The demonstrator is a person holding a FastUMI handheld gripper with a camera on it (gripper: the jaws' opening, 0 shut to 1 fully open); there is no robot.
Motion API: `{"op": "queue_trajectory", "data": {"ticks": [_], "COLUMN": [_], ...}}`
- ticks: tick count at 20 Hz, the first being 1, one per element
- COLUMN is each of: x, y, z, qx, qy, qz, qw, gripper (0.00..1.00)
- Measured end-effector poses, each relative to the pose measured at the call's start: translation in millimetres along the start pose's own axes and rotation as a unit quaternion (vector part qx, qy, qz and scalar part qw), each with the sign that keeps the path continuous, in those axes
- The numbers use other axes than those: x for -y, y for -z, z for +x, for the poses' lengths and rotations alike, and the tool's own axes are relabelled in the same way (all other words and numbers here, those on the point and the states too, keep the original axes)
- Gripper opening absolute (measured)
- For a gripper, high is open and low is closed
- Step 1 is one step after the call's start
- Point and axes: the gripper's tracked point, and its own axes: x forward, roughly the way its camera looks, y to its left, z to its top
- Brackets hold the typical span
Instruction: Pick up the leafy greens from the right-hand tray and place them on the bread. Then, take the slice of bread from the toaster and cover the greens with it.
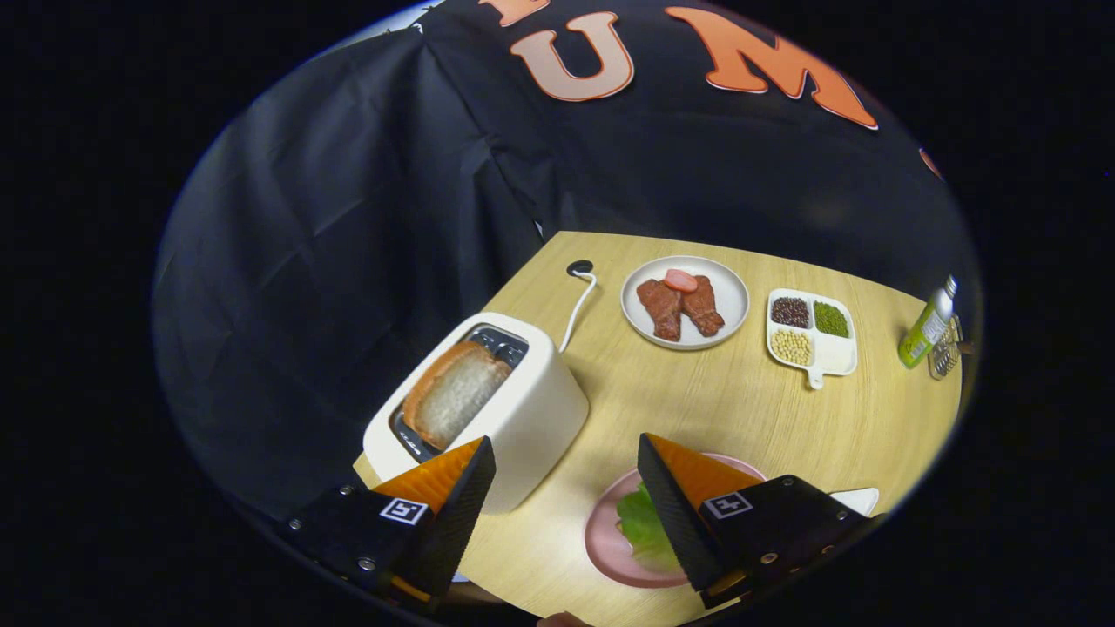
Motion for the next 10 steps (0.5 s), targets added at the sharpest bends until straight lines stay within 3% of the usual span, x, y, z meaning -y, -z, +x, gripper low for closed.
{"op": "queue_trajectory", "data": {"ticks": [3, 10], "x": [-24.9, -62.1], "y": [-14.5, -32.1], "z": [3.9, 24.9], "qx": [-0.010, -0.045], "qy": [-0.023, -0.026], "qz": [0.006, 0.004], "qw": [1.000, 0.999], "gripper": [0.99, 0.97]}}
